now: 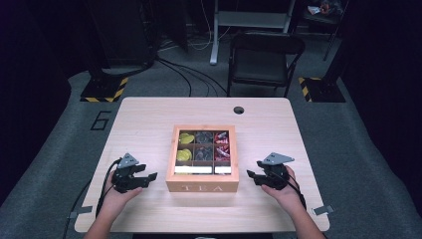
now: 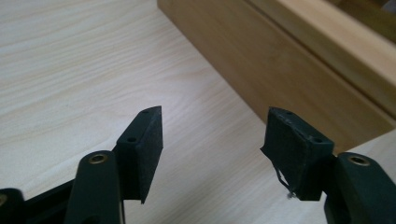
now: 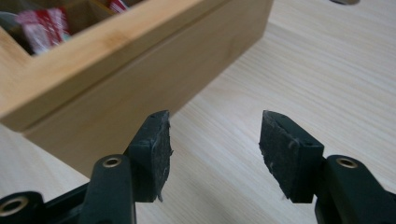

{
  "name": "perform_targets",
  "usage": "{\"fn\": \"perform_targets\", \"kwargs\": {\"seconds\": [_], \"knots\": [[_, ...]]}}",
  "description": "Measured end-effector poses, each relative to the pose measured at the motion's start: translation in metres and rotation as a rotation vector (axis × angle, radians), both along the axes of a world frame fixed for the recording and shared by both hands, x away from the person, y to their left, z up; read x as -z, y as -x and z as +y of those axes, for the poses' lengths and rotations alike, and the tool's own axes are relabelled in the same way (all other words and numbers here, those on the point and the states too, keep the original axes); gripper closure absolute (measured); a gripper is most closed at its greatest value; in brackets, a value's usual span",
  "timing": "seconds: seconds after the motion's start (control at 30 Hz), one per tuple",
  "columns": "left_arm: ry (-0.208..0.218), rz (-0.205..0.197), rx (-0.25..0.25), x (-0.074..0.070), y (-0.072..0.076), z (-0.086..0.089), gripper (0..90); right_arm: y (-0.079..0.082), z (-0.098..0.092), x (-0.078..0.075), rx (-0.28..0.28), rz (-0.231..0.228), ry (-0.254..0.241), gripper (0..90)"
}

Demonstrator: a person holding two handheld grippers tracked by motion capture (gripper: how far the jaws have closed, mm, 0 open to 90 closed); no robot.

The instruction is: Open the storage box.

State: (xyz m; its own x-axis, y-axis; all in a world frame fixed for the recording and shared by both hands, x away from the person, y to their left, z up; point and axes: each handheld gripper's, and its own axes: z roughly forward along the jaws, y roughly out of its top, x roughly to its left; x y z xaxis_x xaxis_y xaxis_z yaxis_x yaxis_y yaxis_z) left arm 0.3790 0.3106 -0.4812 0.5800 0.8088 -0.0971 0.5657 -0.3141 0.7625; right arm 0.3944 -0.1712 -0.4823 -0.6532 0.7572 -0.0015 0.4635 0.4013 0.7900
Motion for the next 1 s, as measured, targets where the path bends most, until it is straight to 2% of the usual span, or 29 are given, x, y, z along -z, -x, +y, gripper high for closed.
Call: {"fn": "perform_targets", "kwargs": {"seconds": [0.03, 0.2, 0.37, 0.4, 0.43, 0.7, 0.87, 1.0], "knots": [[0.006, -0.001, 0.009, -0.003, 0.001, 0.0, 38.5, 0.0, 0.001, -0.002, -0.011, -0.008, 0.0, 42.4], [-0.016, -0.018, 0.05, -0.016, 0.006, -0.003, 41.5, 0.004, 0.003, -0.015, -0.03, -0.011, -0.01, 44.1], [0.002, -0.035, 0.074, -0.023, 0.013, -0.007, 42.2, 0.011, 0.004, -0.025, -0.069, -0.019, -0.011, 45.3], [0.004, -0.027, 0.087, -0.024, 0.014, -0.007, 42.1, 0.013, 0.004, -0.026, -0.069, -0.019, -0.019, 45.1], [0.004, -0.031, 0.088, -0.024, 0.015, -0.008, 42.1, 0.015, 0.005, -0.027, -0.071, -0.007, -0.027, 45.0], [0.011, -0.024, 0.125, -0.027, 0.023, -0.017, 41.9, 0.023, 0.013, -0.031, -0.129, -0.018, -0.036, 45.3], [0.02, -0.026, 0.15, -0.027, 0.027, -0.022, 41.9, 0.026, 0.017, -0.032, -0.133, -0.012, -0.056, 45.0], [0.031, -0.021, 0.163, -0.026, 0.029, -0.025, 41.9, 0.027, 0.017, -0.032, -0.142, -0.024, -0.057, 44.0]]}}
